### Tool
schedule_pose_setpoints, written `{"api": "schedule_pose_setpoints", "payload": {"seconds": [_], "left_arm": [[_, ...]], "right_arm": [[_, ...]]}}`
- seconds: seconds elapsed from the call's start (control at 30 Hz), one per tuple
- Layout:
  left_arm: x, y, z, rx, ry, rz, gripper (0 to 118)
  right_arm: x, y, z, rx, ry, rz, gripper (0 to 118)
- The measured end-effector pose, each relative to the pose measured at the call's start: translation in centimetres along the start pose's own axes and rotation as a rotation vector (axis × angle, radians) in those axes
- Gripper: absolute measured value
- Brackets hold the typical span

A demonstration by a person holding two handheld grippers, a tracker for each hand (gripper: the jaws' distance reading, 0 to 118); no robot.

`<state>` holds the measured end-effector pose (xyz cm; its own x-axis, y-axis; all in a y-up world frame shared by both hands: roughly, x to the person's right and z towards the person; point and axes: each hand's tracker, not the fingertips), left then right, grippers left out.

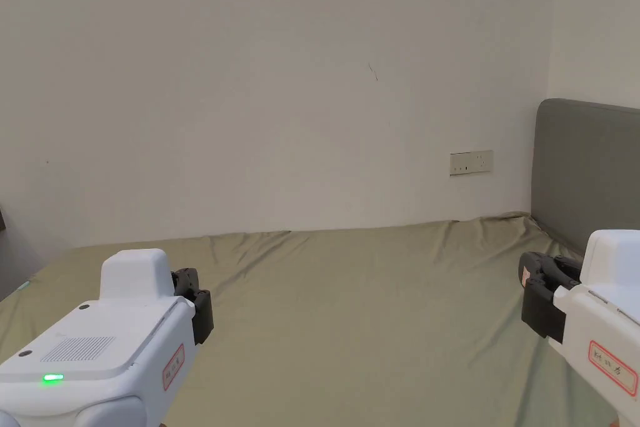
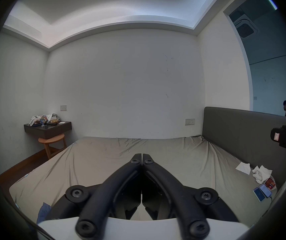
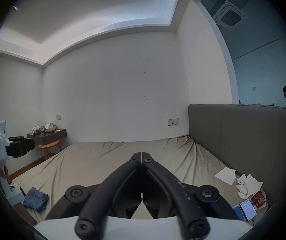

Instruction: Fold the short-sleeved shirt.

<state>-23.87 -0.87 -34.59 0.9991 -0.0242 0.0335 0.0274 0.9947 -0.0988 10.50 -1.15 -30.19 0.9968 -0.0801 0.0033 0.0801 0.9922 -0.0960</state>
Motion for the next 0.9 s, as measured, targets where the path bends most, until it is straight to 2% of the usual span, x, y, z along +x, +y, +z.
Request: {"api": "schedule_pose_setpoints", "payload": {"seconds": [0.9], "left_arm": [[0.23,-0.15,-0.09,-0.013,0.007,-0.009,0]], "right_arm": [[-0.23,-0.01,0.05,-0.007,0.002,0.012,0]]}}
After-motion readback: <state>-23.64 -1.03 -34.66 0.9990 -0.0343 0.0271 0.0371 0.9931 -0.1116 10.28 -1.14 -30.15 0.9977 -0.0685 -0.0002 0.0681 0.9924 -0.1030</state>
